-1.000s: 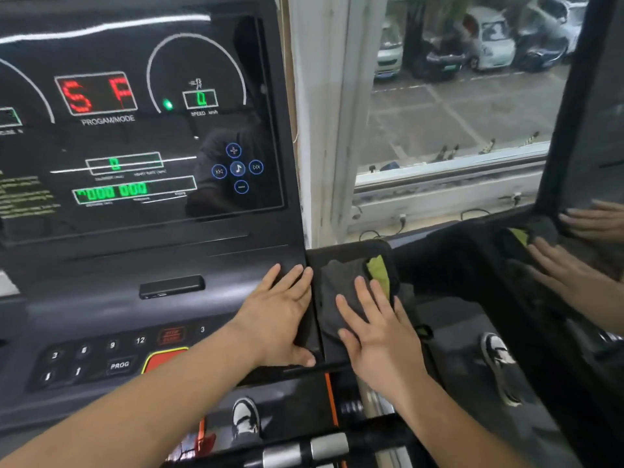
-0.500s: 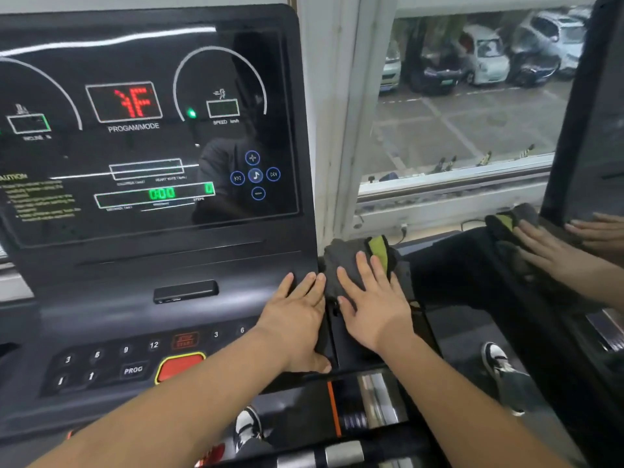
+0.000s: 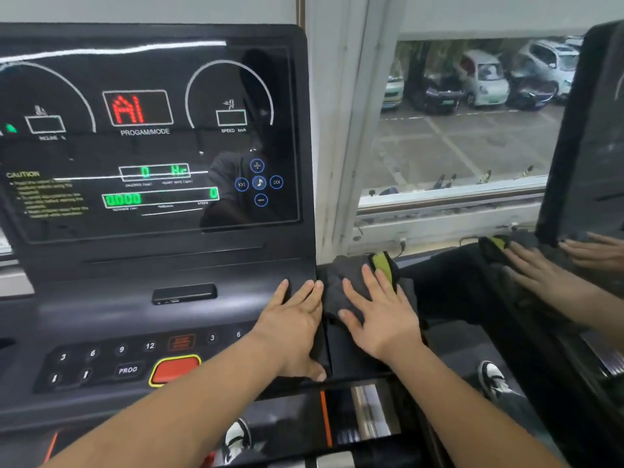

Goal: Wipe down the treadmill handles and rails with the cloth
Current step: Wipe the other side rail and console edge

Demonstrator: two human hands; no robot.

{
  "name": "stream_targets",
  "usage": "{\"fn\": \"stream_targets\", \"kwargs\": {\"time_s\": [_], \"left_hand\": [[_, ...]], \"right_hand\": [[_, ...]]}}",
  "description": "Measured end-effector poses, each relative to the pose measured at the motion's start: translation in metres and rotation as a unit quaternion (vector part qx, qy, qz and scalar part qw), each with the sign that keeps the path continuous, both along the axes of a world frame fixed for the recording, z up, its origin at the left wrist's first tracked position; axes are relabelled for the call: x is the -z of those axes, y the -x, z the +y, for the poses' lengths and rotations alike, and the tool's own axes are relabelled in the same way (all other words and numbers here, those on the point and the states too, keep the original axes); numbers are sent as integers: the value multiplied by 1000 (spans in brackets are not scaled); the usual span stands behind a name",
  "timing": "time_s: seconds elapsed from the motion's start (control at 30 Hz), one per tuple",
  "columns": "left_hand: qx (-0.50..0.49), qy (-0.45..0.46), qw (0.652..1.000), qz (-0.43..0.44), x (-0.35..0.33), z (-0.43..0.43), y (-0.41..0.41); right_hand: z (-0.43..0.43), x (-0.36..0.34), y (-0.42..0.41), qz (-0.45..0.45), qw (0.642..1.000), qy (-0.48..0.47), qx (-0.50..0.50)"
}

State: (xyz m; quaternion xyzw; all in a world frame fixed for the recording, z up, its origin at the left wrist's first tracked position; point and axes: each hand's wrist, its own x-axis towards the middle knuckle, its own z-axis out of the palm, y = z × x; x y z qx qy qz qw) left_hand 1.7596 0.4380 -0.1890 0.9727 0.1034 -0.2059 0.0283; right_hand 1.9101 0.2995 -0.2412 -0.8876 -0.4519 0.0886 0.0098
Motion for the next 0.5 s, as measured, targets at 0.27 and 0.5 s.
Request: {"fn": "stream_targets", "kwargs": {"time_s": [0.27, 0.5], "left_hand": [[-11, 2, 1000, 0, 0, -1, 3], [-10, 17, 999, -29, 9, 3, 3]], "right_hand": [[0, 6, 17, -8, 1000, -19, 10], [-72, 22, 60, -30, 995, -91, -15]]}}
